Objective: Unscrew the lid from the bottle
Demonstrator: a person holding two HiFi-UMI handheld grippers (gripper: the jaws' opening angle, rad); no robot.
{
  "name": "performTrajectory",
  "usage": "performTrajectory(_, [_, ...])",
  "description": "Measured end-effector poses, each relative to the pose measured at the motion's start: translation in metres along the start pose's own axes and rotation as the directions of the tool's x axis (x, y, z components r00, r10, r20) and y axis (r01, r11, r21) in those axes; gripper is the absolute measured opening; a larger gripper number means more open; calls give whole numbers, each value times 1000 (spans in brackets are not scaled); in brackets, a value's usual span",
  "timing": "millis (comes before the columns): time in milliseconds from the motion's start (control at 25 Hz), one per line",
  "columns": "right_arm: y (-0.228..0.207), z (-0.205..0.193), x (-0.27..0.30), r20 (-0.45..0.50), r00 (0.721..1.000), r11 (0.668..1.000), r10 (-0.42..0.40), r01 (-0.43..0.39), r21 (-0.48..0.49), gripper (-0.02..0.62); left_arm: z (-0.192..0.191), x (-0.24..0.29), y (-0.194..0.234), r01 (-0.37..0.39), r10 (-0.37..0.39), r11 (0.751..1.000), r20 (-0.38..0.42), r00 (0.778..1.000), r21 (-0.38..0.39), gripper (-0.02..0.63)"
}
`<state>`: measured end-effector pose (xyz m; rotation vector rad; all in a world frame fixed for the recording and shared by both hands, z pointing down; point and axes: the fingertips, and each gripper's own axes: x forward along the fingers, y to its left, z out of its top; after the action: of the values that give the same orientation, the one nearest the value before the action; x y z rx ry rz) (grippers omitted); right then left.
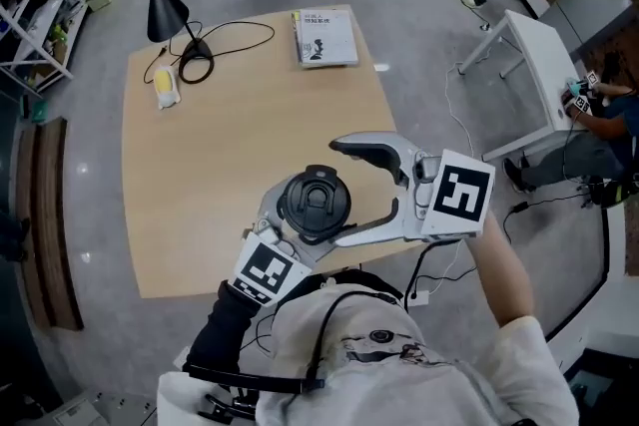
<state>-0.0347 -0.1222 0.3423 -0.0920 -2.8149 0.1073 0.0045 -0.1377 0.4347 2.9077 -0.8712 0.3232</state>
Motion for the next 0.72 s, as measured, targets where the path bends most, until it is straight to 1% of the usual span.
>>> performTrajectory(40, [-12, -4, -1, 29, 991, 990, -132, 130, 58, 511, -5, -1, 16, -98, 99, 995, -36, 994, 13, 440])
performTrajectory(80, [-19, -11, 1, 43, 973, 971, -227, 223, 89, 500, -9, -2, 28, -177, 179, 984, -66, 982, 27, 440])
performTrajectory(120, [-23, -16, 6, 50, 957, 954, -286, 280, 103, 500, -11, -2, 36, -232, 234, 972, -87, 968, 40, 440])
performTrajectory(160, [-24, -19, 12, 57, 946, 944, -319, 311, 109, 500, -13, -2, 39, -263, 267, 963, -102, 958, 54, 440])
performTrajectory(200, [-24, -18, 18, 63, 941, 939, -333, 325, 112, 491, -14, -1, 39, -274, 281, 959, -109, 954, 71, 440])
performTrajectory(240, [-23, -16, 22, 66, 940, 939, -334, 326, 111, 472, -13, 1, 36, -270, 278, 959, -110, 954, 86, 440])
performTrajectory(280, [-20, -12, 26, 72, 944, 944, -322, 315, 102, 471, -12, 3, 32, -249, 258, 964, -103, 961, 94, 440])
performTrajectory(320, [-15, -7, 28, 87, 951, 954, -296, 289, 81, 461, -10, 5, 26, -209, 217, 973, -84, 973, 94, 440])
performTrajectory(360, [-7, -1, 28, 113, 963, 969, -246, 242, 43, 459, -5, 6, 17, -144, 150, 985, -54, 987, 94, 440])
performTrajectory(400, [4, 4, 26, 134, 978, 986, -160, 164, -15, 457, 1, 5, 5, -56, 58, 993, -20, 998, 101, 440])
performTrajectory(440, [18, 4, 21, 123, 992, 994, -37, 49, -97, 457, 8, 3, -10, 50, -51, 992, 8, 999, 116, 440])
performTrajectory(480, [33, 0, 15, 68, 992, 979, 105, -91, -184, 457, 14, 1, -28, 159, -164, 978, 26, 986, 133, 440])
performTrajectory(520, [46, -5, 8, -1, 972, 944, 234, -227, -240, 457, 19, -2, -44, 255, -262, 957, 35, 964, 140, 442])
performTrajectory(560, [56, -8, 2, -51, 943, 908, 330, -332, -254, 457, 22, -4, -57, 326, -334, 936, 42, 942, 133, 440])
performTrajectory(600, [59, -8, -1, -80, 920, 889, 383, -390, -238, 459, 24, -6, -64, 368, -376, 923, 53, 925, 114, 440])
performTrajectory(640, [57, -7, -2, -97, 917, 893, 388, -400, -208, 460, 23, -6, -64, 380, -386, 921, 66, 920, 88, 440])
performTrajectory(680, [51, -7, -2, -111, 930, 913, 351, -366, -178, 469, 22, -6, -59, 362, -366, 930, 75, 928, 58, 440])
performTrajectory(720, [43, -6, -3, -118, 951, 941, 285, -301, -155, 508, 18, -5, -50, 319, -320, 947, 77, 944, 32, 440])
